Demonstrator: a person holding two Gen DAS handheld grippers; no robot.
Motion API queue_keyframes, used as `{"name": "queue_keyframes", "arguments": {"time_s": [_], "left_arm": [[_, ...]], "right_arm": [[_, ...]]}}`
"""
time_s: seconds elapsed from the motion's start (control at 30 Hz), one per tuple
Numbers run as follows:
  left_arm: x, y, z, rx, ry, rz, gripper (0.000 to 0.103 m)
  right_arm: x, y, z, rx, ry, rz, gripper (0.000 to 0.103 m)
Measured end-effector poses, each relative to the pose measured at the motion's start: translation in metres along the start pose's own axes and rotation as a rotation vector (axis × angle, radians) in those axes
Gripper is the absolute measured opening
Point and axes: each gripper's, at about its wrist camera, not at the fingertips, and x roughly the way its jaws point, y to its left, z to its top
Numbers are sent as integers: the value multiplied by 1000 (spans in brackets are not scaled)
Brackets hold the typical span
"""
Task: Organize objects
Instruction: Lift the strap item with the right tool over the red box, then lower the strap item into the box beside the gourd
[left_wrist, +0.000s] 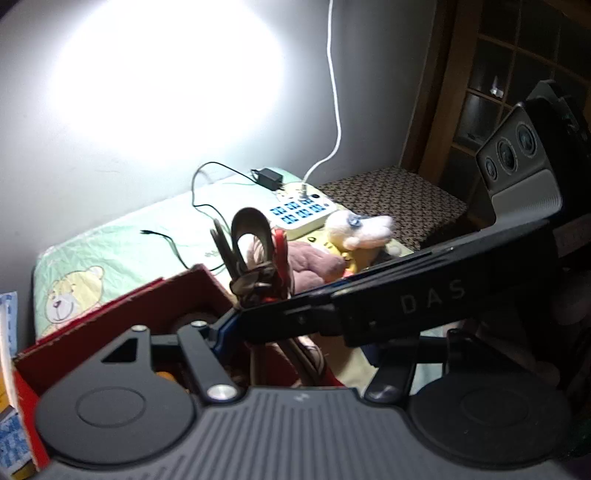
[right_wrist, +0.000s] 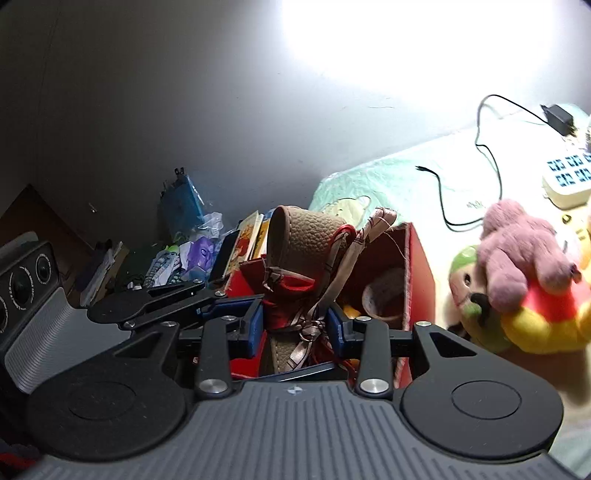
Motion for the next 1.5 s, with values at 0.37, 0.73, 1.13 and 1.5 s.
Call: {"name": "queue_keyframes", "arguments": {"time_s": [0.37, 0.73, 1.13, 1.5], "left_arm": [[9, 109, -21, -242, 80, 91, 64], [60, 160, -84, -433, 284, 81, 63], [94, 174, -89, -487, 414, 74, 63], [103, 168, -94, -510, 431, 55, 65]], "right_arm": [[117, 27, 22, -39, 213, 43, 39], [200, 14, -4, -9, 489, -20, 39], [227, -10, -14, 139, 616, -96, 38], [217, -16, -16, 181, 531, -198, 38]]}}
